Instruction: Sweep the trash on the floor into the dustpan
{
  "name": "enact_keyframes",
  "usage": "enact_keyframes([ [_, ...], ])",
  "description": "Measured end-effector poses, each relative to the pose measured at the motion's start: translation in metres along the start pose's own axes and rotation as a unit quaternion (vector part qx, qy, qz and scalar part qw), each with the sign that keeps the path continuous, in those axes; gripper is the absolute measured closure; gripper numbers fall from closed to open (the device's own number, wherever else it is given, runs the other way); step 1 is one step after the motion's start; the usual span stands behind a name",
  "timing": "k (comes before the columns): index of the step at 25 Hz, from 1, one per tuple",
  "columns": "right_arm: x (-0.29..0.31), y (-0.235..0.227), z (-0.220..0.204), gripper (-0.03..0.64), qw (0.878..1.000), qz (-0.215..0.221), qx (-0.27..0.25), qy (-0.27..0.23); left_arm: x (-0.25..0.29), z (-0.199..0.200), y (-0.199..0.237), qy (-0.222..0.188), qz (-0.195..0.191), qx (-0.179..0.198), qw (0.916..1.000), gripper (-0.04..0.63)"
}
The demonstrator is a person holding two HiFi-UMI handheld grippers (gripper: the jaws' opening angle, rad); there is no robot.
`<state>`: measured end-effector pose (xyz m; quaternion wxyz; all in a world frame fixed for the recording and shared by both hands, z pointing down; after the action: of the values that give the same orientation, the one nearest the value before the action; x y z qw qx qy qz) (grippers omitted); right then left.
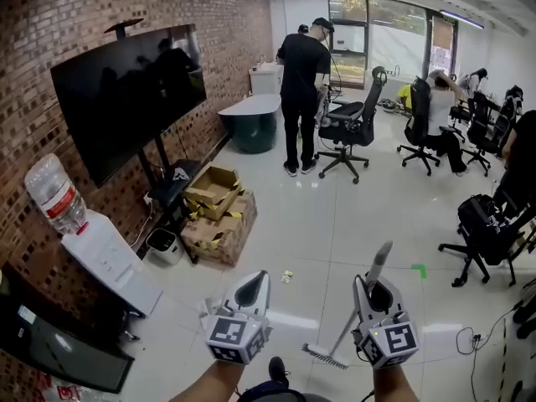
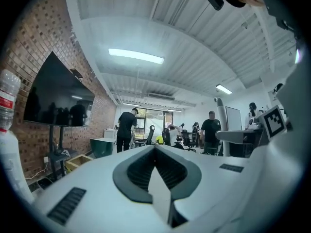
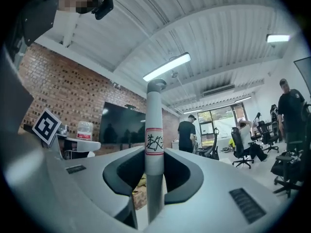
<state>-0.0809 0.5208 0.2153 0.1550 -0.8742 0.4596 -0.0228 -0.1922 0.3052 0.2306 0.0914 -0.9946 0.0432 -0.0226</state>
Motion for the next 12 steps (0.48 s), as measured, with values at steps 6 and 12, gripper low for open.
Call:
enact_keyframes([
  [6, 0.079, -0.039, 0.005, 0.511, 1.000, -0.030, 0.003, -0.009, 0.081, -0.015, 0.054, 0.012, -0.014, -0.019, 0.9997, 0.589],
  [12, 0.170, -0.057, 0.004, 0.511, 0.998, -0.051, 0.010, -0.018, 0.152, -0.019, 0.119, -0.007, -0.021, 0.004, 0.9998, 0.589],
])
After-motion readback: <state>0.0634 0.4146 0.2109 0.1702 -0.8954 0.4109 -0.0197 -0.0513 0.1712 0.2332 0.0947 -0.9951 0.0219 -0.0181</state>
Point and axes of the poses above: the fingertips, and each gripper's own axes: x forward along the fingers, y to its left, z out of its top, the point moved 5 cm from there along -x, backward along the fingers, and after that the axes turned 15 degrees about x, right-handed, at the moved point
